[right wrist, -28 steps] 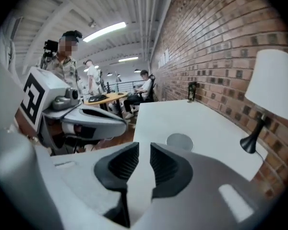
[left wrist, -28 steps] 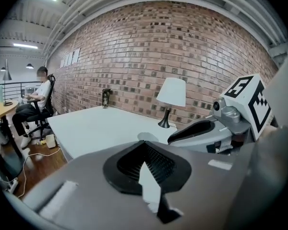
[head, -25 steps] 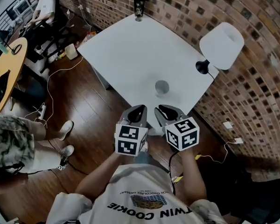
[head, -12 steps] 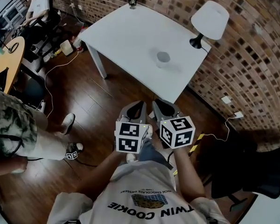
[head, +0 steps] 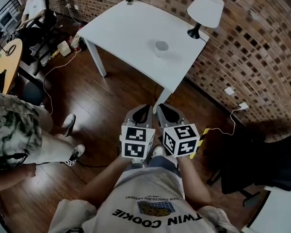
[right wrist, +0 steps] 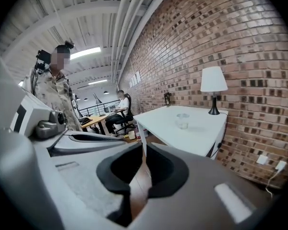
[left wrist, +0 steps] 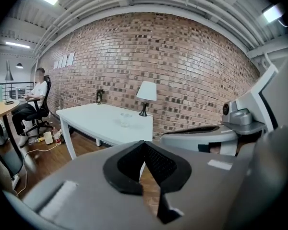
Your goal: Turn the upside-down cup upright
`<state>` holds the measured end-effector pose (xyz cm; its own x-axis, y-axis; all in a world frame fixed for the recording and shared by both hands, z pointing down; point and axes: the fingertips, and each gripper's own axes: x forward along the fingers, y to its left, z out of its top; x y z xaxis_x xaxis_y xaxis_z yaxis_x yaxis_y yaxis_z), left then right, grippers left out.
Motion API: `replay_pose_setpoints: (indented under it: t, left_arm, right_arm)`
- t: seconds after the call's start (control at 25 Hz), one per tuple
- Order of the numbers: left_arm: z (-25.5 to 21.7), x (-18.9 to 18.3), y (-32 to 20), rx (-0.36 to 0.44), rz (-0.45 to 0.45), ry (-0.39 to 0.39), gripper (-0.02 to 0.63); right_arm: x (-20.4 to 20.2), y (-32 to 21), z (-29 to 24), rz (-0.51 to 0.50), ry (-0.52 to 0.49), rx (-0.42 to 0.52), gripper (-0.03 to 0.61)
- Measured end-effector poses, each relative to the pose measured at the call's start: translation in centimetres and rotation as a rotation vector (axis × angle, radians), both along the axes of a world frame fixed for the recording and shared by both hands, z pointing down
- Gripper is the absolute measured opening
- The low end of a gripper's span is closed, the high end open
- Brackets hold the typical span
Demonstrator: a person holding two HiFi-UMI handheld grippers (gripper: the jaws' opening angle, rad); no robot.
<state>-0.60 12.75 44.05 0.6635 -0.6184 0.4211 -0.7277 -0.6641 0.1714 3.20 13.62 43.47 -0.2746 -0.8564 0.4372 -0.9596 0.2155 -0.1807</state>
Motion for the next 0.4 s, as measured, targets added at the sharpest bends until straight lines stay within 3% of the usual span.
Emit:
replay_pose_setpoints:
  t: [0.4]
  left_arm:
    - [-0.3, 2.2, 3.8, 0.012, -0.009, -0.015, 0.003]
  right_arm:
    - [1.6, 3.9, 0.2, -0.006, -0.019, 0.007, 0.026]
